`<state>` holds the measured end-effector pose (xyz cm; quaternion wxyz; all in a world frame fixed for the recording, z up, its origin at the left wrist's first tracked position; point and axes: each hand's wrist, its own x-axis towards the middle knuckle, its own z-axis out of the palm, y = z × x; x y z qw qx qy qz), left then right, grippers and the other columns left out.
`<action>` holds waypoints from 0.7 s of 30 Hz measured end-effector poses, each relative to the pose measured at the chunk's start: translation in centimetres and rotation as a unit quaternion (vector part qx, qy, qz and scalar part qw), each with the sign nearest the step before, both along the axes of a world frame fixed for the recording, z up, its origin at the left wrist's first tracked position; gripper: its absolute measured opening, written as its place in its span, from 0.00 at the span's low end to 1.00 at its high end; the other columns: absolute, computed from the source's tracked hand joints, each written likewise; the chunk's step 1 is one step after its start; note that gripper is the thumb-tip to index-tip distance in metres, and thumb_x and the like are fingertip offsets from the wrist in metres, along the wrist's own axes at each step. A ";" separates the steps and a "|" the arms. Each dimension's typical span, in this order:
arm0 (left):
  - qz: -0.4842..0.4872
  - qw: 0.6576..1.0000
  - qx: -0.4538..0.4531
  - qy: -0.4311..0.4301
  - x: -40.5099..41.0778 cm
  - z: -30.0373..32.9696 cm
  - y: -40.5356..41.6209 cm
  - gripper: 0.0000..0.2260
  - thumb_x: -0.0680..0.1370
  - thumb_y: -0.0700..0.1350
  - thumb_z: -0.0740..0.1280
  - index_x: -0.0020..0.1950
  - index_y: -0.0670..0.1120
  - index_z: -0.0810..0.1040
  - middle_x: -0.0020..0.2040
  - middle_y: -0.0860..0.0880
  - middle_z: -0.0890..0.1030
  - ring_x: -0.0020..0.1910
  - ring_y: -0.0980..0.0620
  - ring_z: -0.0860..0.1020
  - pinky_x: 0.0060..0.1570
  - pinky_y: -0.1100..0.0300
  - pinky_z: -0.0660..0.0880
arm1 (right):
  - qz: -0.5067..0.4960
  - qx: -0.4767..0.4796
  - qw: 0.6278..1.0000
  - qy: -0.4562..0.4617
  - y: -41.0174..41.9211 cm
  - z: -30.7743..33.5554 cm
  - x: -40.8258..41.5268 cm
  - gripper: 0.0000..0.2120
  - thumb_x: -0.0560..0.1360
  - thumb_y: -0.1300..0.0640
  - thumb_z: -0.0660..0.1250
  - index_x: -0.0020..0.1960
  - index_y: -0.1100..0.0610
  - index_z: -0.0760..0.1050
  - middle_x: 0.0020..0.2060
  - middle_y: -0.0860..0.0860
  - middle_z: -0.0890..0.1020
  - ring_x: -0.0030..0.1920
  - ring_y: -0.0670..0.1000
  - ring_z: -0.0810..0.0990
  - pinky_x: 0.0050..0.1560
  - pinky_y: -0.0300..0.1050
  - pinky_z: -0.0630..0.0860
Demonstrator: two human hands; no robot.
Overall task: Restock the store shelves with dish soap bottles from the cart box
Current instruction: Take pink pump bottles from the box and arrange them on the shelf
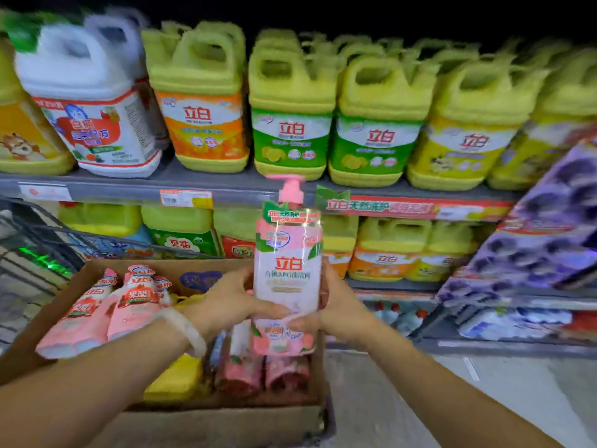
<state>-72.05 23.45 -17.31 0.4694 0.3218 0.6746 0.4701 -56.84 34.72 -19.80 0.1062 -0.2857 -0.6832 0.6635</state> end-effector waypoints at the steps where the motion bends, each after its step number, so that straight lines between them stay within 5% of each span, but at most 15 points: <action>1: -0.007 1.000 0.020 0.014 2.3 1.6 1.0 0.20 0.64 0.29 0.75 0.49 0.48 0.79 0.40 0.55 0.86 0.40 0.58 0.83 0.38 0.68 0.78 | -0.008 0.014 1.000 0.008 0.8 1.7 2.3 0.45 0.56 0.71 0.79 0.66 0.47 0.64 0.58 0.47 0.80 0.58 0.46 0.79 0.55 0.49 0.79; 8: -0.059 0.986 0.133 0.077 18.7 10.8 8.6 0.21 0.58 0.36 0.81 0.47 0.47 0.81 0.41 0.54 0.86 0.40 0.57 0.84 0.41 0.62 0.80 | -0.087 0.148 0.984 0.045 5.9 13.1 20.5 0.50 0.56 0.67 0.80 0.71 0.47 0.60 0.61 0.46 0.78 0.62 0.48 0.77 0.58 0.52 0.78; 12: -0.114 0.969 0.188 0.111 27.7 16.3 13.1 0.25 0.54 0.40 0.83 0.48 0.49 0.80 0.44 0.55 0.86 0.44 0.57 0.83 0.45 0.61 0.79 | -0.133 0.207 0.968 0.058 8.4 18.6 30.4 0.50 0.61 0.71 0.77 0.74 0.45 0.57 0.61 0.46 0.78 0.60 0.44 0.77 0.51 0.45 0.80; 18: -0.215 0.932 0.266 0.120 38.4 23.3 20.0 0.16 0.59 0.33 0.79 0.41 0.49 0.83 0.41 0.53 0.86 0.42 0.54 0.84 0.42 0.62 0.80 | -0.212 0.269 0.936 0.082 12.4 25.2 41.5 0.46 0.63 0.73 0.75 0.71 0.45 0.61 0.59 0.46 0.79 0.57 0.44 0.79 0.48 0.45 0.81; 21: -0.237 0.913 0.304 0.136 42.5 26.2 23.6 0.14 0.62 0.34 0.78 0.39 0.51 0.82 0.38 0.56 0.85 0.36 0.61 0.82 0.35 0.70 0.77 | -0.238 0.292 0.922 0.087 14.9 27.9 45.6 0.41 0.64 0.75 0.73 0.67 0.44 0.64 0.56 0.45 0.81 0.51 0.41 0.81 0.44 0.42 0.81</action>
